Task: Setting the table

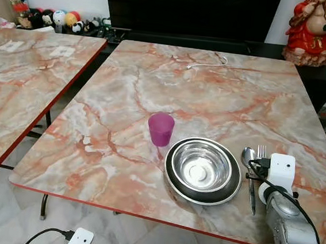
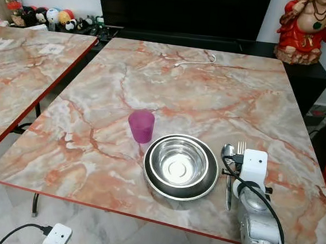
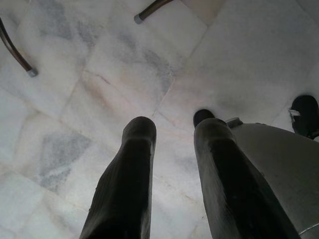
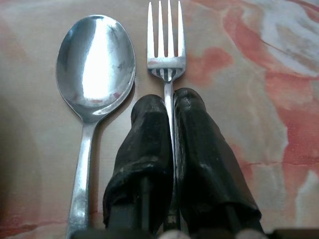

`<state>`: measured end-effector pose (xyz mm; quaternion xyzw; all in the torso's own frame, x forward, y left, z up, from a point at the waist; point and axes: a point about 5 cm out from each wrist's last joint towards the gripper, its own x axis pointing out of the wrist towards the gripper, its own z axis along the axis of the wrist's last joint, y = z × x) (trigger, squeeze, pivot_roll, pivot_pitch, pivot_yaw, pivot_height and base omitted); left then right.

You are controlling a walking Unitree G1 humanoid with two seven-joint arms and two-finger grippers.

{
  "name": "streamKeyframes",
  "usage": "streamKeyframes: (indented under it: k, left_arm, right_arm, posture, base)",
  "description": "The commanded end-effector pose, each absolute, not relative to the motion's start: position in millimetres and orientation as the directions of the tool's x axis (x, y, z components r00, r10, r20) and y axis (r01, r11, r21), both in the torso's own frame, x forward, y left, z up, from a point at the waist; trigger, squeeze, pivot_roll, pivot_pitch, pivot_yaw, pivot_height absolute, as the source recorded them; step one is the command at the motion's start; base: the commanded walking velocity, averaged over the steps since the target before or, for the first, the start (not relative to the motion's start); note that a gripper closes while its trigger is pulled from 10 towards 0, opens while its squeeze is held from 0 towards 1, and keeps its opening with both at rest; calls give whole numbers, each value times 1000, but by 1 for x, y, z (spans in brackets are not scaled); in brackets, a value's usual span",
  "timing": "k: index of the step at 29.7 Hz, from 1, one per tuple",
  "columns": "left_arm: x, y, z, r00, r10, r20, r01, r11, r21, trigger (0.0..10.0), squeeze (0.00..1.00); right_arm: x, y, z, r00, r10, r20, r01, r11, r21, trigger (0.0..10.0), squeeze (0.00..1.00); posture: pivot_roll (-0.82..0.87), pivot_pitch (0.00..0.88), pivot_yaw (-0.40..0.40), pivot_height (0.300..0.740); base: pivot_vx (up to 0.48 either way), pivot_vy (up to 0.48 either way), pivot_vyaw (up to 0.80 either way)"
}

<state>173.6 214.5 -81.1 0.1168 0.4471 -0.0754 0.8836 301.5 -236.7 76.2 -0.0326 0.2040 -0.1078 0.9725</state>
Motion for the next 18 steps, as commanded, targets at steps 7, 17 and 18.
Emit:
streamKeyframes:
  k: [7, 17, 18]
  left_arm:
    - [169, 220, -82, 574, -13, -819, 226, 964, 143, 10000, 0]
    - [169, 221, -82, 573, -12, -819, 227, 963, 144, 10000, 0]
    - [169, 221, -82, 573, -12, -819, 227, 963, 145, 10000, 0]
  right_arm:
    - [301, -238, 73, 880, -249, -404, 223, 968, -112, 10000, 0]
    - [299, -239, 71, 872, -259, -414, 230, 966, -120, 10000, 0]
    - [298, -239, 70, 870, -262, -418, 232, 965, -121, 10000, 0]
  posture:
    - [-8, 35, 37, 740]
    - [-8, 40, 39, 740]
    - [-8, 40, 39, 740]
  base:
    - [0, 0, 0]
    - [0, 0, 0]
    - [0, 0, 0]
